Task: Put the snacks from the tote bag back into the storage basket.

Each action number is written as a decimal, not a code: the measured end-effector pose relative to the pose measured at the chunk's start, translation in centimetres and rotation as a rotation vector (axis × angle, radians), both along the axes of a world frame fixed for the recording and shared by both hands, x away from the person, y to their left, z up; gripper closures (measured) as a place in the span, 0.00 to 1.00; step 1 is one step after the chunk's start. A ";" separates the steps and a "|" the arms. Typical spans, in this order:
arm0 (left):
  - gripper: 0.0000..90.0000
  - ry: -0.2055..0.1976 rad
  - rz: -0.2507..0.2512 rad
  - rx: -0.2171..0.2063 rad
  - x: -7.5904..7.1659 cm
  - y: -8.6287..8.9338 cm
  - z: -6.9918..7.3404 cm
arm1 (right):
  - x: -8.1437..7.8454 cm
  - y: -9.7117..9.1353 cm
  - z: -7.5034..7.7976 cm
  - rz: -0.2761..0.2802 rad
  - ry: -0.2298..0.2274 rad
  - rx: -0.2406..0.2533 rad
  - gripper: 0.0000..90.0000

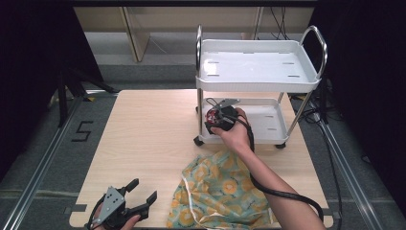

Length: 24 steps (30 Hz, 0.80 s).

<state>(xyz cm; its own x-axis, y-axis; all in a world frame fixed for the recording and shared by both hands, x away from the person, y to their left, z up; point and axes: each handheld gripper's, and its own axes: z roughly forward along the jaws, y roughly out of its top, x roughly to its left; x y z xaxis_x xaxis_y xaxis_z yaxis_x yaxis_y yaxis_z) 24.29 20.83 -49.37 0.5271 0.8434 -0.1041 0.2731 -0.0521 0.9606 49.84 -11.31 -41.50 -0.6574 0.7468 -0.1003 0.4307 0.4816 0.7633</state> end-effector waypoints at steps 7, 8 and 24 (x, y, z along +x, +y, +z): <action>0.24 0.000 0.000 -0.001 0.0 0.0 0.0 | 0.2 0.0 -0.3 -0.006 0.003 -0.001 0.29; 0.24 0.000 0.000 -0.001 0.0 0.0 0.0 | 0.2 0.0 -0.4 -0.007 0.003 0.001 0.29; 0.24 -0.008 -0.009 -0.006 0.1 -0.1 -0.1 | 0.5 0.1 -1.3 -0.018 0.015 -0.012 0.29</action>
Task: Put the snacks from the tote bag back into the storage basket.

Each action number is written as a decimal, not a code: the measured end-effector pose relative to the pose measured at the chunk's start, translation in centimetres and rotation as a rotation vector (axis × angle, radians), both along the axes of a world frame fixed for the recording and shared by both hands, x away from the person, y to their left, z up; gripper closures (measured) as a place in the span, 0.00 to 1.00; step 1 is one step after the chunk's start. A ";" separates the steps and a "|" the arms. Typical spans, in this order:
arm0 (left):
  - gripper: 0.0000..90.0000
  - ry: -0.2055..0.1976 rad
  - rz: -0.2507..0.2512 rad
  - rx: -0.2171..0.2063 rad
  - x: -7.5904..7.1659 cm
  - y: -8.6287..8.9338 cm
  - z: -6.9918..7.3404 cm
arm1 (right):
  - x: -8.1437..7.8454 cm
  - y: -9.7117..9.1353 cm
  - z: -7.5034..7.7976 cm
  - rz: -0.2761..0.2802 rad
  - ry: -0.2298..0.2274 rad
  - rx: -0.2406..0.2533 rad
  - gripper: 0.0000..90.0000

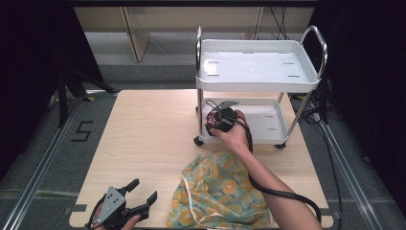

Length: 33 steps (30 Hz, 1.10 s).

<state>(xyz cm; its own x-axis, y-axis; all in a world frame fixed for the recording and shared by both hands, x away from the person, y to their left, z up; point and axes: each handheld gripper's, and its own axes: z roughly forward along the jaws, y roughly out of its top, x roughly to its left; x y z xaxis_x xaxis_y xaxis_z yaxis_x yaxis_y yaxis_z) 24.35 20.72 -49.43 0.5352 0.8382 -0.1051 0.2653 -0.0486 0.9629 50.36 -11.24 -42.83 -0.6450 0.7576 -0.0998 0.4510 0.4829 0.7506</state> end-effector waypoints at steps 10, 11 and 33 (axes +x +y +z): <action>0.24 0.001 -0.004 0.014 -0.1 0.0 0.1 | 0.2 0.0 -0.4 -0.007 0.008 -0.001 0.29; 0.24 0.004 0.000 0.008 -0.1 0.0 0.1 | 0.2 0.0 -0.5 -0.011 0.007 -0.006 0.29; 0.24 0.006 0.004 0.008 -0.1 0.1 0.1 | 0.1 0.2 -1.4 -0.068 0.042 -0.001 0.29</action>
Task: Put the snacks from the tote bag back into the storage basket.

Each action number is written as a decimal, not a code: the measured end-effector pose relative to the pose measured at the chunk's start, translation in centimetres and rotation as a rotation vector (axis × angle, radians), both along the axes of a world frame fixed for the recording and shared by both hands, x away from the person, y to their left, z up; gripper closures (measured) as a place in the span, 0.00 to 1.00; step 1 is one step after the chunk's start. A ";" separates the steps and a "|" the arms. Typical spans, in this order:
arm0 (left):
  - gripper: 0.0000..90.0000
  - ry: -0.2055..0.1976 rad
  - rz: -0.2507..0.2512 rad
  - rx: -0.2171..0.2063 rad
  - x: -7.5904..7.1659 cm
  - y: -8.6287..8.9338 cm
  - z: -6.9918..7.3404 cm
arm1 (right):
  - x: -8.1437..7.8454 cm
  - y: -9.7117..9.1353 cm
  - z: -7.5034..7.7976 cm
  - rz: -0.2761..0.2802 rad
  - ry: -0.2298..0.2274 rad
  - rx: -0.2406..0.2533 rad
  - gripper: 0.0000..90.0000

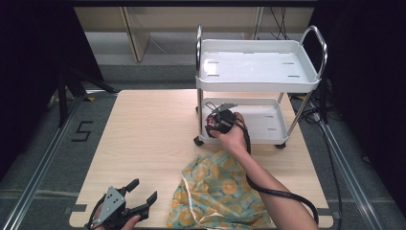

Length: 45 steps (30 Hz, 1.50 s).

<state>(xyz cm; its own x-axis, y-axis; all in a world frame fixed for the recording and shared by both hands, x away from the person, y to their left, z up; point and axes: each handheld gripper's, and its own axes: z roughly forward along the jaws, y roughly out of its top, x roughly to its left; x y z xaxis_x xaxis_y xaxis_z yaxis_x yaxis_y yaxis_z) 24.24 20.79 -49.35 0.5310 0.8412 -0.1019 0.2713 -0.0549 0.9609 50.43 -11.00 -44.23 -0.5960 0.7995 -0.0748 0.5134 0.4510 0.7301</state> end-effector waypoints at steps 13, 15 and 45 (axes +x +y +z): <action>0.24 0.000 0.000 0.000 0.0 0.0 0.0 | 0.0 0.2 -0.1 -0.020 0.011 0.001 0.29; 0.24 0.000 0.000 0.001 0.0 0.0 0.0 | 0.0 0.2 -0.1 -0.020 0.013 -0.003 0.29; 0.24 0.002 -0.002 -0.006 0.1 -0.1 -0.1 | 0.2 -0.1 -0.7 -0.044 0.025 0.001 0.29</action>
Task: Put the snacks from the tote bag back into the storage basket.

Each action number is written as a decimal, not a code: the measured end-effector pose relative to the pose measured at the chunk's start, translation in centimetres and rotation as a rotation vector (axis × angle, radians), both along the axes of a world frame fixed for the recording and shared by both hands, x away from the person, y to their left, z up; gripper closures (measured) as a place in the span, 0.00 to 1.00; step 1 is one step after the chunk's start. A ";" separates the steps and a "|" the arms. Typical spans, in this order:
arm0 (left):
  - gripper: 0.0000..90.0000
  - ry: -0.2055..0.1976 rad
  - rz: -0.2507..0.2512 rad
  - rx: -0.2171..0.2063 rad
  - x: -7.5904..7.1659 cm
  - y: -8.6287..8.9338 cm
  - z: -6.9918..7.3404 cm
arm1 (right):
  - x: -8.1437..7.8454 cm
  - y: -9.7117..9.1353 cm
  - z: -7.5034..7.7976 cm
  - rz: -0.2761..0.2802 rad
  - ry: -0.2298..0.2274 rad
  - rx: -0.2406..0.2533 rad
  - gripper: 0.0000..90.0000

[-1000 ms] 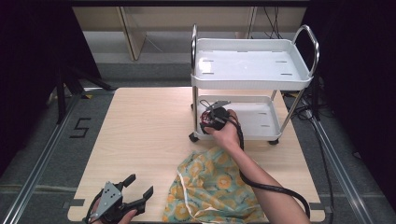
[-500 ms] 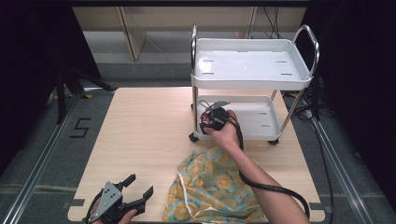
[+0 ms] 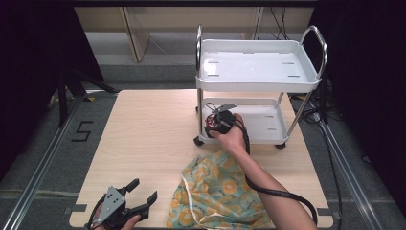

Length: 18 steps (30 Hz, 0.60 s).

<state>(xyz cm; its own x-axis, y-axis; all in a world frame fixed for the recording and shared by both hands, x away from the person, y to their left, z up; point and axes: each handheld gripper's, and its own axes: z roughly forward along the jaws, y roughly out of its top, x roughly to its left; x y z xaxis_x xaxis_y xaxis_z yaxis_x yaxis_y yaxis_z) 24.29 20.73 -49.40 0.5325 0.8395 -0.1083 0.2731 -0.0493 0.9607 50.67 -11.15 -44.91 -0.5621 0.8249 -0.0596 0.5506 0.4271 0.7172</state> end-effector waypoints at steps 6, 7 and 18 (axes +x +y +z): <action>0.24 -0.007 -0.012 0.006 0.1 0.0 0.0 | 0.1 -0.4 0.0 0.001 0.006 0.006 0.29; 0.24 -0.009 -0.012 0.001 0.1 0.0 0.0 | 0.2 -0.4 -0.1 0.004 0.003 0.000 0.29; 0.24 -0.007 -0.002 -0.002 0.0 0.0 0.0 | 0.0 -0.1 0.1 0.014 -0.001 -0.010 0.22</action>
<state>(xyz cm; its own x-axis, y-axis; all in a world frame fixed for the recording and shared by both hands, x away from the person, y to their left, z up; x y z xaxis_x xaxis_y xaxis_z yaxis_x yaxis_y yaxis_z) 24.33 20.73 -49.39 0.5349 0.8382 -0.1062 0.2665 -0.0481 0.9626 50.63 -11.21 -44.79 -0.5737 0.8162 -0.0686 0.5434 0.4419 0.7137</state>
